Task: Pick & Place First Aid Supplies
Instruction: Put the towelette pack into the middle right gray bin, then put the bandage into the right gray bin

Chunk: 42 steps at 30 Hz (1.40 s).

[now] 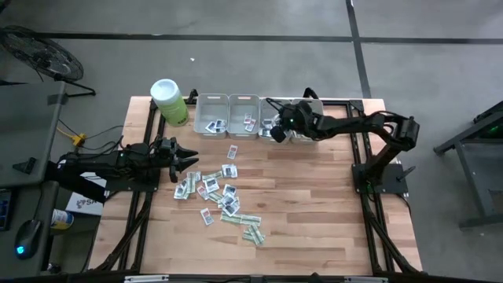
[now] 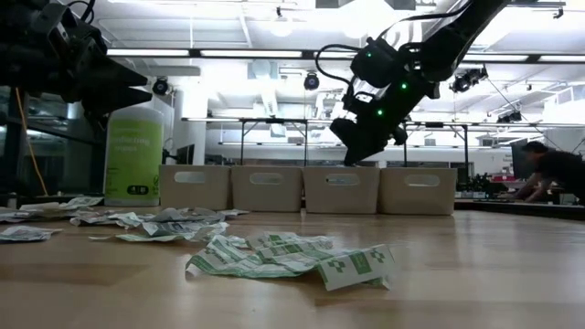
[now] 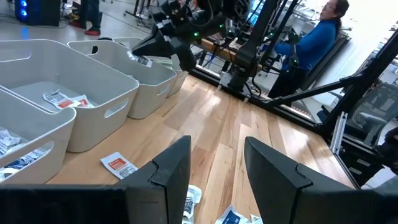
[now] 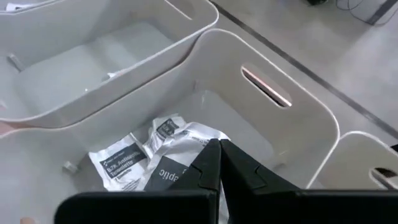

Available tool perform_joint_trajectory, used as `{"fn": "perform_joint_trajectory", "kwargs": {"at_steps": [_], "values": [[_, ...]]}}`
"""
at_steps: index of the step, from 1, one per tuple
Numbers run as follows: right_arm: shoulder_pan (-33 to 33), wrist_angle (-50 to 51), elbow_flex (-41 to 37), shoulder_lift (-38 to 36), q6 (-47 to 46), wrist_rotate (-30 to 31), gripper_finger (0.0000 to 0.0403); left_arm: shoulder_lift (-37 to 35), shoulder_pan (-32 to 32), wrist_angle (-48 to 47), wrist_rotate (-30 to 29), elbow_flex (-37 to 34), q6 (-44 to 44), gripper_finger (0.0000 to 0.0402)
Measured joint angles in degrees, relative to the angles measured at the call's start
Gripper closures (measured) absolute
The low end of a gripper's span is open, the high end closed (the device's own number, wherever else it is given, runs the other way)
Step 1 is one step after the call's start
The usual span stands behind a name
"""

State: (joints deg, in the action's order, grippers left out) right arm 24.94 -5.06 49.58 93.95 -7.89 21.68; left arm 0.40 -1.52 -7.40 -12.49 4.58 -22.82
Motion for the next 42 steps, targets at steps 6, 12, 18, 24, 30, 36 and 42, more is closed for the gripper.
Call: {"fn": "perform_joint_trajectory", "kwargs": {"at_steps": [6, 12, 18, 24, 30, 36, 42], "values": [[0.19, 0.22, 0.0, 0.0, -1.24, 0.23, 0.0372, 0.0, -0.01, 0.0, 0.0, 0.02, 0.0, 0.0252], [0.19, 0.26, 0.0, 0.0, -2.51, 0.16, 0.0298, -0.01, -0.01, 0.0, -0.01, 0.02, -0.01, 0.0252], [0.0, 2.52, 0.0, -1.37, -2.22, -4.46, 0.0252, 0.0, -0.02, 0.0, 0.0, 0.0, -0.01, 0.0252], [-3.22, 7.76, 0.0, -7.1, 1.11, -6.71, 0.0249, -0.01, 0.0, -0.01, 0.0, 0.02, -0.01, 0.0252], [-10.12, 9.89, 0.02, -12.04, 5.07, -14.84, 0.0251, 0.0, 0.0, 0.0, 0.0, 0.02, -0.01, 0.0252], [-18.49, 12.14, 0.02, -11.87, 4.1, -19.56, 0.0251, -0.01, 0.0, 0.0, 0.0, 0.01, -0.01, 0.0252], [-26.86, 14.63, -1.13, -11.76, 0.49, -15.83, 0.0253, 0.0, 0.0, 0.0, 0.0, 0.0, -0.01, 0.0252]]}}
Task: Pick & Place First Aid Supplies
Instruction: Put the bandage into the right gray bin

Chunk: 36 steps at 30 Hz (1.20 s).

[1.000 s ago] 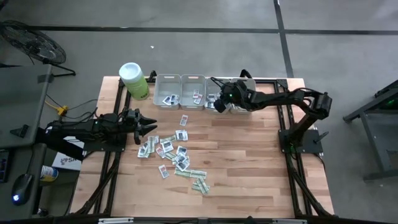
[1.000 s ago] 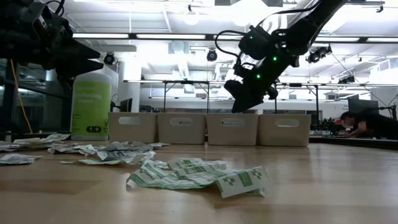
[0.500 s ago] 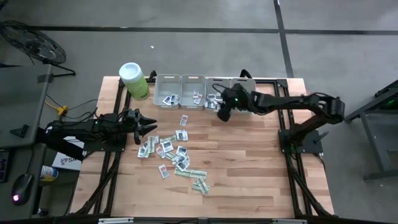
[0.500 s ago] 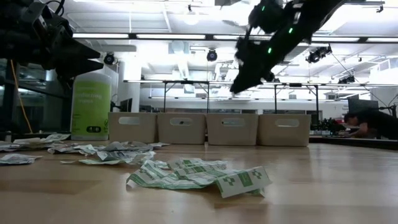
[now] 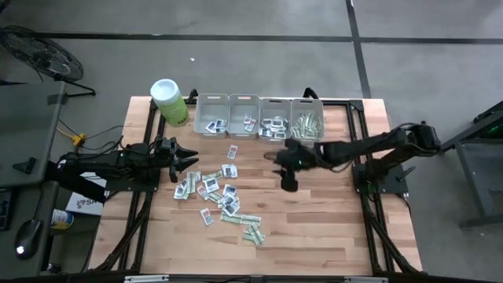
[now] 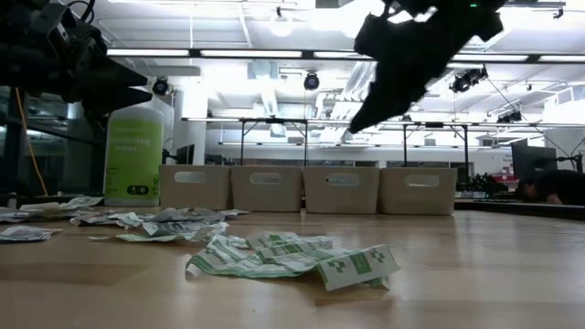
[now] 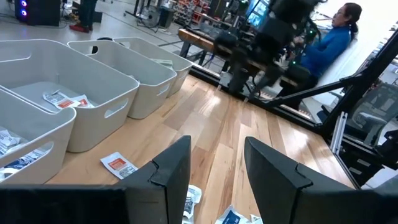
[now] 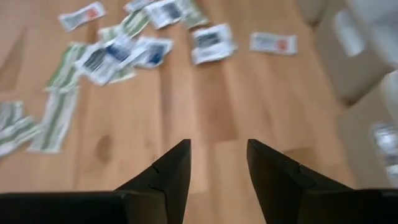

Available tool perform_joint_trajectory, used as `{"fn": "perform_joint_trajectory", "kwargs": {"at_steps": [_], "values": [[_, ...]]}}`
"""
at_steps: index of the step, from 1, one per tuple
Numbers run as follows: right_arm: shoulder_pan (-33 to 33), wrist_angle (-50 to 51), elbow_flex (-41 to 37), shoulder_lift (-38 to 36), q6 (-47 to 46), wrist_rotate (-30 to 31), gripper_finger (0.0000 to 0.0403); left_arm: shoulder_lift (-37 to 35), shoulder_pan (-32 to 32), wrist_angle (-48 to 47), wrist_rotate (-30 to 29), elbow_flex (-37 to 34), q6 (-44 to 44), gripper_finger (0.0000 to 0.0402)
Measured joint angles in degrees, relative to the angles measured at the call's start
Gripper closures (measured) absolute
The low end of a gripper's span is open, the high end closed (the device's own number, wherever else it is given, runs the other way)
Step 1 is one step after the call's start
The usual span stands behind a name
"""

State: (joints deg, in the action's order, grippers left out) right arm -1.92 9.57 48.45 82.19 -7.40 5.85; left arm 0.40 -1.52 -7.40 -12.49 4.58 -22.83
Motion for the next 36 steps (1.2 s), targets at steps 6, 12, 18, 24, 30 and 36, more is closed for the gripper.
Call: {"fn": "perform_joint_trajectory", "kwargs": {"at_steps": [6, 12, 18, 24, 30, 36], "values": [[-7.39, -11.86, -8.4, 0.0, -9.44, 4.59, 0.0252, 0.0, 0.0, 0.0, 0.0, 0.01, 0.0, 0.0252], [-15.0, -27.7, -17.75, 0.04, -24.1, 13.44, 0.0256, 0.0, 0.0, 0.0, -0.01, 0.02, 0.0, 0.0252], [-22.81, -32.01, -22.58, 0.04, -33.81, 20.78, 0.0258, 0.0, 0.0, 0.0, 0.0, 0.0, 0.0, 0.0252], [-28.87, -32.3, -20.99, 2.52, -30.35, 21.38, 0.0258, 0.0, 0.0, 0.0, 0.0, 0.0, 0.01, 0.0252], [-30.55, -32.4, -15.52, 10.0, -24.89, 23.0, 0.0259, 0.0, 0.0, 0.0, 0.0, 0.01, 0.02, 0.0252], [-29.55, -32.66, -9.53, 18.94, -19.1, 24.34, 0.0259, 0.0, 0.0, 0.0, 0.0, 0.02, 0.02, 0.0252]]}}
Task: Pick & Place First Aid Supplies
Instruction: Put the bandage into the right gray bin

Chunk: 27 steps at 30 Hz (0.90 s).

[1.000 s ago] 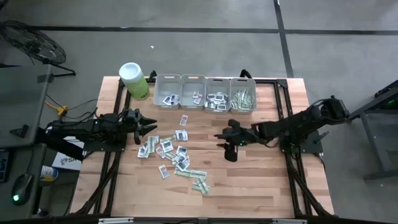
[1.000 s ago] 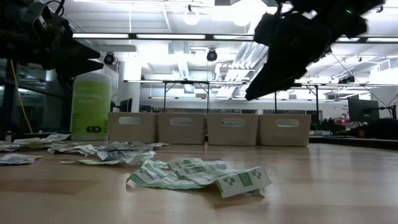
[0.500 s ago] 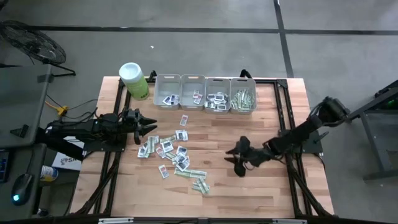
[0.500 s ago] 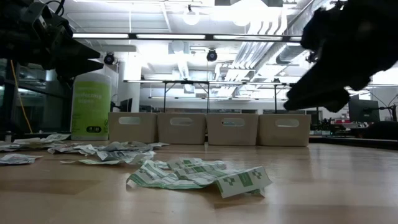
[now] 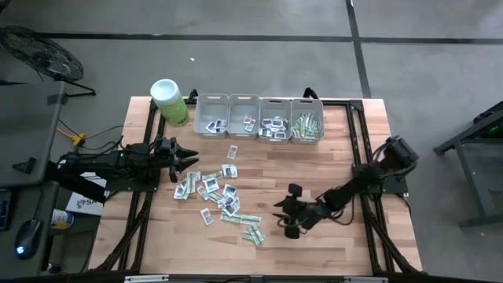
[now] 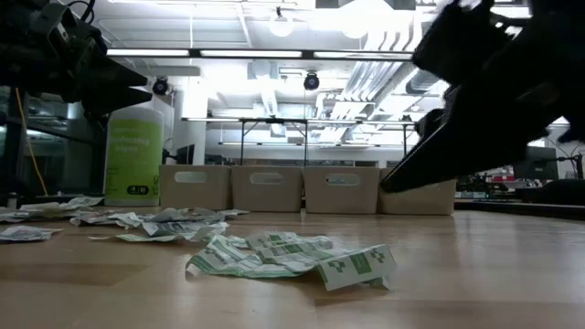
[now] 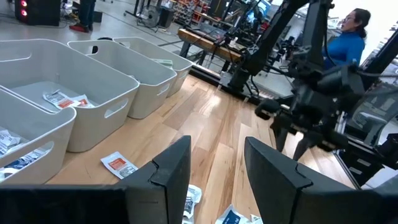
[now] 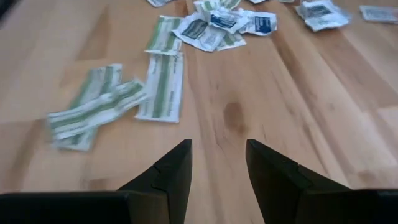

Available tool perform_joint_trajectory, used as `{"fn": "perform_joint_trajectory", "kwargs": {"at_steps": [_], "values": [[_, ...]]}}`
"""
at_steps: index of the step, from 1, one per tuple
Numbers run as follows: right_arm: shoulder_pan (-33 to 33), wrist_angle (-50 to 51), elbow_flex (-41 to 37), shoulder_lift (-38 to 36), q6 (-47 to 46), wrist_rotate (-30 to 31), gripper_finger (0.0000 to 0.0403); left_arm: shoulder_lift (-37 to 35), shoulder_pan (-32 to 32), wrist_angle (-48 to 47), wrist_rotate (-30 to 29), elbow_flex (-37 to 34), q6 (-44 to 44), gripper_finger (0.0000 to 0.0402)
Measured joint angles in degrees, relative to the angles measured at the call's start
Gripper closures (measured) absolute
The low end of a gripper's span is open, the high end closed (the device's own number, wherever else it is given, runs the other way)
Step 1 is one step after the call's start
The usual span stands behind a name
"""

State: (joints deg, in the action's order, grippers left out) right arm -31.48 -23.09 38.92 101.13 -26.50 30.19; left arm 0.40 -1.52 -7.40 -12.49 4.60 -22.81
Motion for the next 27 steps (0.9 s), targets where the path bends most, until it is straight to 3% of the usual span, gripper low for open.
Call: {"fn": "perform_joint_trajectory", "kwargs": {"at_steps": [6, 13, 27], "values": [[1.62, 0.1, 5.57, 6.84, 1.65, 5.06, 0.0259, 0.0, 0.0, 0.02, 0.0, 0.0, -0.01, 0.0252], [1.67, 0.9, 10.47, 9.56, 8.0, 1.79, 0.0259, 0.0, -0.01, 0.01, -0.01, -0.01, -0.02, 0.0252], [0.78, 33.11, 27.51, 9.57, 13.12, -6.04, 0.0259, -0.01, 0.0, 0.0, 0.0, -0.01, -0.01, 0.0252]]}}
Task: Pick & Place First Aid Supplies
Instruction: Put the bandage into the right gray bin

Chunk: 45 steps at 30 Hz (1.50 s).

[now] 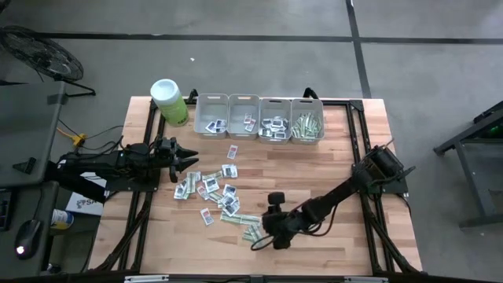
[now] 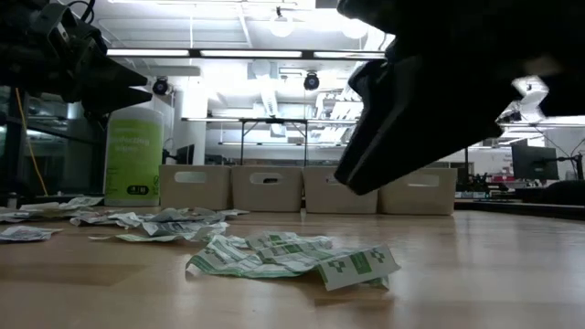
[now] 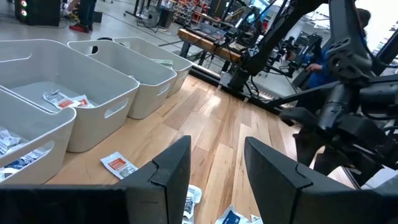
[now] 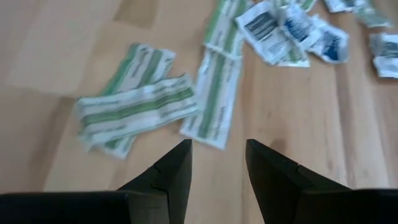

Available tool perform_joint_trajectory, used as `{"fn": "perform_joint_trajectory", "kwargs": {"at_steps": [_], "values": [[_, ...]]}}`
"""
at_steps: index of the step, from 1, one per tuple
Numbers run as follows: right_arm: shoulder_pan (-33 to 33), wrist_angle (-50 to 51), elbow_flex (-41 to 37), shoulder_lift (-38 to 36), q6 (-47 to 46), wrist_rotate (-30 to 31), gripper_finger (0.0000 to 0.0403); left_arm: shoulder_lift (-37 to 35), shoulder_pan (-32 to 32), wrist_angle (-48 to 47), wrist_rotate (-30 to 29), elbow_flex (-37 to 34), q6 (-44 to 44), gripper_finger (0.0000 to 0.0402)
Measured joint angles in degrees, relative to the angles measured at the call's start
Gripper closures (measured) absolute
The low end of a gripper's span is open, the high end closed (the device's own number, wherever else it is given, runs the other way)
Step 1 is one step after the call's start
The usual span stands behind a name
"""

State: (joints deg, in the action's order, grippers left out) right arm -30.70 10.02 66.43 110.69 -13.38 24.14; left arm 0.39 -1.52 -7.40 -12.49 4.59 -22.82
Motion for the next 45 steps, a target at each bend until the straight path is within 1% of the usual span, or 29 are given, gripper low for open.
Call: {"fn": "perform_joint_trajectory", "kwargs": {"at_steps": [4, 9, 16, 20, 23, 30, 35, 40, 45], "values": [[0.18, 3.68, 1.64, 0.0, 2.62, -4.38, 0.0259, 0.01, 0.0, 0.0, 0.0, 0.0, -0.01, 0.0252], [1.25, 2.79, 1.93, 1.42, 9.09, -8.49, 0.0259, -0.01, -0.02, 0.0, 0.0, 0.01, -0.01, 0.0252], [2.65, 2.82, 6.43, 3.97, 15.97, -9.4, 0.0259, 0.01, 0.0, 0.0, 0.0, -0.01, 0.01, 0.0252], [3.34, 7.24, 10.39, 5.27, 19.64, -10.54, 0.0259, 0.0, 0.0, 0.02, 0.0, 0.0, -0.01, 0.0252], [4.11, 10.34, 13.62, 6.66, 19.94, -11.71, 0.0259, 0.01, 0.0, 0.0, 0.0, -0.01, -0.01, 0.0252], [6.88, 14.31, 20.7, 10.7, 24.09, -18.71, 0.0258, 0.0, 0.0, 0.0, 0.0, 0.0, -0.01, 0.0252], [8.16, 21.8, 25.2, 13.25, 26.5, -20.32, 0.0258, -0.01, 0.0, 0.0, -0.02, 0.01, -0.01, 0.0252], [9.27, 25.94, 27.32, 13.7, 29.73, -23.2, 0.0258, 0.01, -0.01, 0.0, 0.0, -0.01, 0.0, 0.0252], [9.51, 27.06, 27.79, 13.77, 32.11, -23.91, 0.0258, 0.01, -0.01, 0.0, 0.0, 0.01, -0.01, 0.0252]]}}
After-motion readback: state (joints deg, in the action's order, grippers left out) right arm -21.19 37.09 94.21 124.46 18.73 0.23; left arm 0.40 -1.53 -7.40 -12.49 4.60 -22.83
